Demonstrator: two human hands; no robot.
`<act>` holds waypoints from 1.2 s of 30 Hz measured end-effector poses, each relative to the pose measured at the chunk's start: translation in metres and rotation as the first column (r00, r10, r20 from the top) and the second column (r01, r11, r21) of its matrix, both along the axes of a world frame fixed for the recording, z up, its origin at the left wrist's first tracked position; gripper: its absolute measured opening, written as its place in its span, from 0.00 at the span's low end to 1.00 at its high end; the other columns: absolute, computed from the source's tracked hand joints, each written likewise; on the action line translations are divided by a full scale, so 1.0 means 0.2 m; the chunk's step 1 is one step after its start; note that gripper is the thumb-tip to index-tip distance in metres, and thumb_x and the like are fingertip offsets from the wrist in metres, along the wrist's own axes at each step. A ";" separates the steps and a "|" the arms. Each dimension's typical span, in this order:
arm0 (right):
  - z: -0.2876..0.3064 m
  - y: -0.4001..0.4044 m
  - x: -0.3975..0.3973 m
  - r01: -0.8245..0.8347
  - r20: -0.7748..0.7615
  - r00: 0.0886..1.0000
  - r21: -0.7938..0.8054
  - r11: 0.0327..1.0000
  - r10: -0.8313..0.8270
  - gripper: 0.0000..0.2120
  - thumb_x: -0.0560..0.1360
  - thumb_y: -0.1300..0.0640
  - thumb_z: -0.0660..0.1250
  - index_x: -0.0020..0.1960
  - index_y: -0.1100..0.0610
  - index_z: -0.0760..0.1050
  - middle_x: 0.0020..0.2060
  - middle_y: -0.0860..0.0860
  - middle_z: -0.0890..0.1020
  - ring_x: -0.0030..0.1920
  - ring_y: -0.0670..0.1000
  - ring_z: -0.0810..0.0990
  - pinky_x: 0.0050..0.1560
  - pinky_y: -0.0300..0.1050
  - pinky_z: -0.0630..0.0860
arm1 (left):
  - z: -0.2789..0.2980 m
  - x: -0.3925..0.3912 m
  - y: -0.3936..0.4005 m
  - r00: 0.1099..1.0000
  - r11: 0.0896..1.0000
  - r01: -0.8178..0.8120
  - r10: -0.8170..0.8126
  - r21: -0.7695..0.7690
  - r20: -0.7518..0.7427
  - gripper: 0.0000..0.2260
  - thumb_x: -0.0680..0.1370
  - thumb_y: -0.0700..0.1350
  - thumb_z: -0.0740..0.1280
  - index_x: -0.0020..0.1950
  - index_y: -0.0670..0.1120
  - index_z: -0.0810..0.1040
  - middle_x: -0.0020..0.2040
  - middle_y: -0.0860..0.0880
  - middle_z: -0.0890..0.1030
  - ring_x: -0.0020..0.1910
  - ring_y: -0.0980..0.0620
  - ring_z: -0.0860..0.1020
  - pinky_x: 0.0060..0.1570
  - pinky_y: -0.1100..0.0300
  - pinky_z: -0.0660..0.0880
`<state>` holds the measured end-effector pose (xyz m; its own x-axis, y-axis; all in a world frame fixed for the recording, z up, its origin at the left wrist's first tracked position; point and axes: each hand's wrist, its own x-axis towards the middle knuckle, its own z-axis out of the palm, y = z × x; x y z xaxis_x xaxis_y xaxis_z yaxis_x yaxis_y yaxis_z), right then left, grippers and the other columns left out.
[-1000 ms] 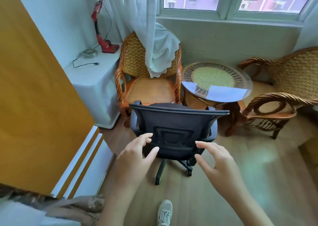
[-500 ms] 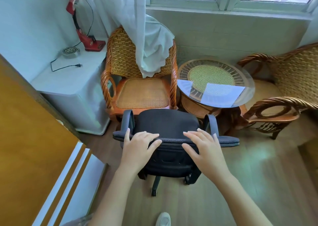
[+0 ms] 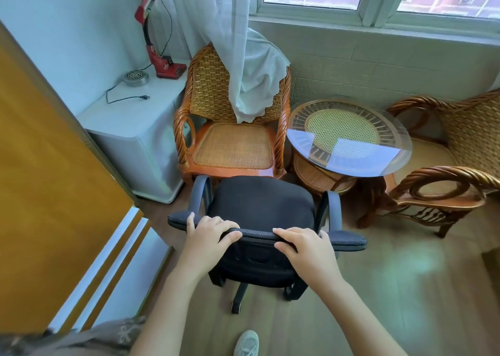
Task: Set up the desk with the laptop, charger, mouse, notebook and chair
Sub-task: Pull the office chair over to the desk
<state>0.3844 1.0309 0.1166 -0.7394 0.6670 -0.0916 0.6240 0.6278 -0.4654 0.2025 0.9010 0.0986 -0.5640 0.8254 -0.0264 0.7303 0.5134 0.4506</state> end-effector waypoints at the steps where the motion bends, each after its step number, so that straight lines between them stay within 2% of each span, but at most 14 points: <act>1: 0.00 -0.03 0.02 -0.015 0.002 1.000 0.003 1.000 0.015 0.16 0.78 0.45 0.59 0.64 0.41 0.72 0.57 0.39 0.79 0.59 0.46 0.73 0.67 0.58 0.59 | 0.00 0.03 -0.04 1.000 1.000 -0.013 0.013 0.008 0.004 0.10 0.80 0.58 0.58 0.54 0.59 0.78 0.47 0.58 0.77 0.55 0.57 0.70 0.72 0.46 0.39; 7: -0.03 -0.21 0.20 -0.106 -0.013 0.994 0.047 0.993 0.107 0.15 0.78 0.46 0.59 0.64 0.41 0.71 0.56 0.40 0.79 0.58 0.47 0.74 0.63 0.55 0.64 | 0.00 0.22 -0.28 0.995 0.995 -0.092 0.091 0.027 0.038 0.09 0.79 0.57 0.60 0.52 0.60 0.78 0.48 0.60 0.78 0.56 0.59 0.70 0.72 0.46 0.37; 12: -0.03 -0.31 0.37 -0.169 -0.015 0.985 0.071 0.983 0.170 0.16 0.78 0.47 0.59 0.65 0.43 0.72 0.57 0.42 0.80 0.58 0.48 0.75 0.55 0.47 0.66 | 0.00 0.40 -0.42 0.988 0.989 -0.143 0.141 0.021 0.062 0.09 0.79 0.58 0.60 0.53 0.59 0.78 0.51 0.60 0.78 0.59 0.58 0.69 0.72 0.45 0.35; 15: -0.01 -0.35 0.47 -0.188 0.003 0.982 0.063 0.980 0.188 0.16 0.78 0.48 0.59 0.65 0.43 0.72 0.58 0.42 0.79 0.58 0.48 0.75 0.56 0.47 0.67 | 0.01 0.52 -0.49 0.984 0.986 -0.162 0.159 0.032 0.080 0.09 0.79 0.57 0.60 0.53 0.59 0.78 0.50 0.60 0.77 0.60 0.58 0.69 0.72 0.44 0.34; 25: -0.02 -0.58 0.81 -0.202 -0.023 0.979 0.037 0.979 0.203 0.14 0.76 0.48 0.63 0.61 0.41 0.75 0.56 0.39 0.80 0.58 0.47 0.75 0.53 0.45 0.66 | -0.04 0.92 -0.79 0.972 0.971 -0.225 0.218 0.084 0.091 0.08 0.78 0.58 0.61 0.50 0.60 0.78 0.49 0.62 0.77 0.59 0.59 0.67 0.71 0.46 0.33; 36: -0.01 -1.05 1.22 -0.157 -0.096 0.982 0.050 0.986 0.161 0.13 0.75 0.52 0.66 0.59 0.42 0.78 0.53 0.39 0.82 0.53 0.49 0.77 0.48 0.43 0.66 | -0.05 1.32 -1.23 0.972 0.970 -0.224 0.216 0.091 0.088 0.09 0.78 0.59 0.61 0.51 0.60 0.79 0.50 0.59 0.78 0.60 0.56 0.69 0.71 0.48 0.40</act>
